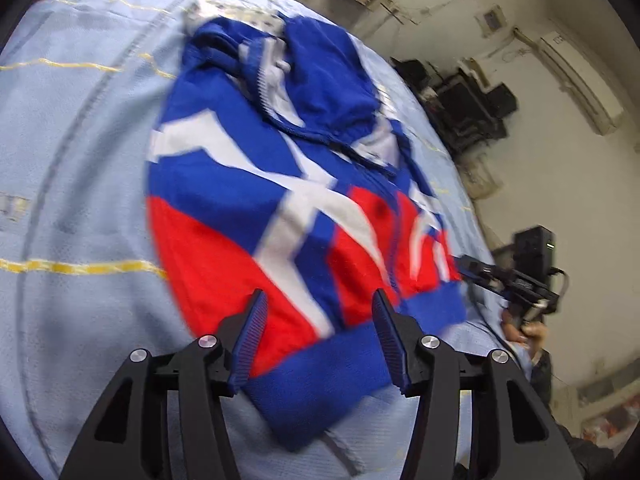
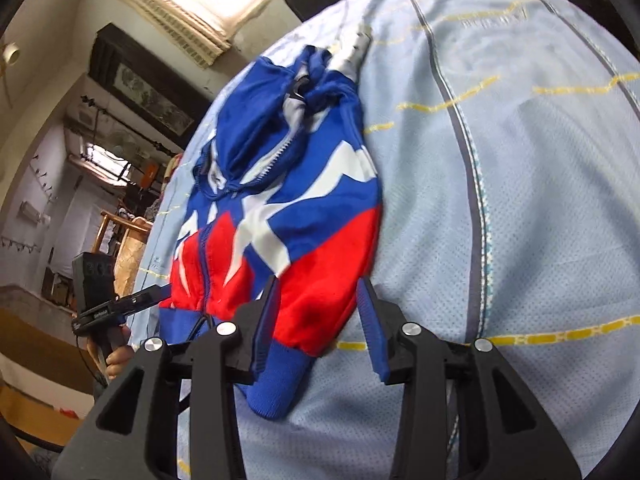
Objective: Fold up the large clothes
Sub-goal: 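Grasp the blue ribbed hem with both grippers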
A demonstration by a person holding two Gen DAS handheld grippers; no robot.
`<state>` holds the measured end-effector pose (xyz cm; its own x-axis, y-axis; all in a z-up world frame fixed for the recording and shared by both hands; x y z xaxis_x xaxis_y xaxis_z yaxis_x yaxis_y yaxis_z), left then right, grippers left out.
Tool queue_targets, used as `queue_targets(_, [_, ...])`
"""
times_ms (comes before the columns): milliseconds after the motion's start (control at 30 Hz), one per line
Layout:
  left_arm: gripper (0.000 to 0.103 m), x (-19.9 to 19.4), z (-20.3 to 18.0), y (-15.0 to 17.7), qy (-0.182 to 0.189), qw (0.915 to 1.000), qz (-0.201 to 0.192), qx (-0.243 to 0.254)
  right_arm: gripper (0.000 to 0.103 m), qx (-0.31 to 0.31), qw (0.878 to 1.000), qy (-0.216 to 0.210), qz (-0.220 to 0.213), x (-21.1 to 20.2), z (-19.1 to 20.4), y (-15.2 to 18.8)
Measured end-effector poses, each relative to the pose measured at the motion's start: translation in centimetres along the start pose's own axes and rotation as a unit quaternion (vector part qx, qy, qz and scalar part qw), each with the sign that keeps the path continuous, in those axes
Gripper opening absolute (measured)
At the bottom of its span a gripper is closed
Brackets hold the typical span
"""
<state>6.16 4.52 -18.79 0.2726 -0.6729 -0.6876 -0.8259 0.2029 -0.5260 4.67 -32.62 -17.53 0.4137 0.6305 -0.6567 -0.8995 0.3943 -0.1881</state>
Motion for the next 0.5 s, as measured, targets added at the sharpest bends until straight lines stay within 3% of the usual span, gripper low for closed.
queue_targets(100, [0.047, 0.5, -0.5, -0.3, -0.014, 0.9997, 0.008, 0.021, 0.04, -0.009, 1.0, 0.01, 0.019, 0.3, 0.2, 0.4])
queue_targets(133, [0.036, 0.9, -0.4, -0.5, -0.015, 0.9996, 0.012, 0.02, 0.039, -0.016, 0.999, 0.016, 0.023, 0.3, 0.4, 0.6])
queue_targets(167, [0.013, 1.2, -0.3, -0.7, -0.01, 0.9997, 0.015, 0.017, 0.036, -0.02, 0.999, 0.019, 0.025, 0.5, 0.6, 0.5])
queue_targets(200, [0.0, 1.9, 0.0, -1.0, 0.007, 0.9997, 0.023, 0.009, 0.016, -0.021, 0.999, 0.02, 0.028, 0.7, 0.7, 0.4])
queue_targets(233, [0.0, 2.2, 0.2, -1.1, 0.01, 0.9996, 0.026, 0.005, 0.009, -0.019, 0.999, 0.018, 0.037, 1.3, 0.8, 0.3])
queue_targets(300, [0.0, 2.2, -0.2, -1.7, -0.007, 0.9996, 0.021, 0.019, 0.007, -0.024, 0.998, 0.022, 0.045, 2.0, 1.0, 0.3])
queue_targets(500, [0.0, -2.5, -3.5, -5.1, -0.037, 0.993, -0.061, 0.094, 0.005, -0.115, 0.993, 0.027, -0.027, -1.3, 5.1, 0.8])
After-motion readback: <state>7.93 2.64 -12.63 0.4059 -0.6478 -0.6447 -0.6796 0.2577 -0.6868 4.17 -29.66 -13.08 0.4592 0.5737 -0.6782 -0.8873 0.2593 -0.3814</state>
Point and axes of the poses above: each gripper's, at about its wrist camera, not at the fingertips, and x roughly the way its jaws point, z to its left, y to its underside, the point moved 4 cm from there along x, roughly the way its jaws point, and after that the axes turned 15 degrees about x, right-handed, at the moved point
